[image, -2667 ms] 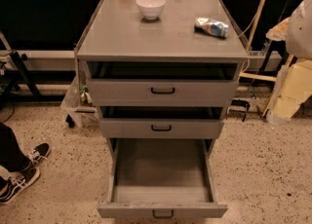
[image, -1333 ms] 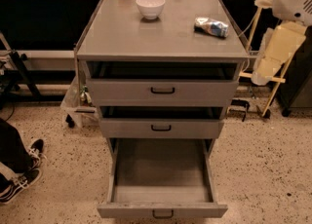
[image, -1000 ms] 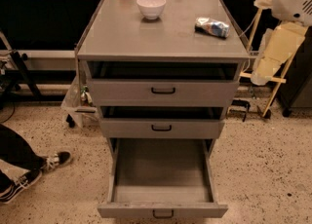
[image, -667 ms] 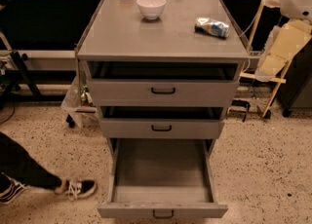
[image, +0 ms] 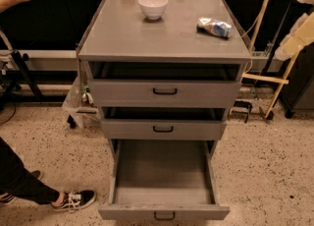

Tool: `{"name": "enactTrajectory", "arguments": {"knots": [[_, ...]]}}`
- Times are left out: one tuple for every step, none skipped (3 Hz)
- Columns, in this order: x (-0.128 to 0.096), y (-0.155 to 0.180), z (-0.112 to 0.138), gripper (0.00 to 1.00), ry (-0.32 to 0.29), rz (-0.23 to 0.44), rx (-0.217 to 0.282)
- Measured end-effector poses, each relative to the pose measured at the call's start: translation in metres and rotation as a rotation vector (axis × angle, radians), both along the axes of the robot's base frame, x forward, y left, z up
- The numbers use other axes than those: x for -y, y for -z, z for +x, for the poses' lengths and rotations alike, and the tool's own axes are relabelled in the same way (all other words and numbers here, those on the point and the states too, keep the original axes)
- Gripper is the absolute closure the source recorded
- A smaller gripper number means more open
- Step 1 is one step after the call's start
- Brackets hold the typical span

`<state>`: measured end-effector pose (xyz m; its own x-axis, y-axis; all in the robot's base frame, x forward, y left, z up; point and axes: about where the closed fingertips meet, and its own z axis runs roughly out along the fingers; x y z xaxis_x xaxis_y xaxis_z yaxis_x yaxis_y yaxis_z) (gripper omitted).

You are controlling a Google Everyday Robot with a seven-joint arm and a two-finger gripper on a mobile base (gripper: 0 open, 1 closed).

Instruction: Place redbull can into bottom drawer

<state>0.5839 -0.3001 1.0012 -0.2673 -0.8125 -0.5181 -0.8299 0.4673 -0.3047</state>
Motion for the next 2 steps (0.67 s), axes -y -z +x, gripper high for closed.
{"name": "enactTrajectory", "arguments": {"knots": [[0.0324,0.0147,0.0623,0.00,0.078,0.112,0.038],[0.0322,0.0144,0.0622,0.00,0.078,0.112,0.038]]}}
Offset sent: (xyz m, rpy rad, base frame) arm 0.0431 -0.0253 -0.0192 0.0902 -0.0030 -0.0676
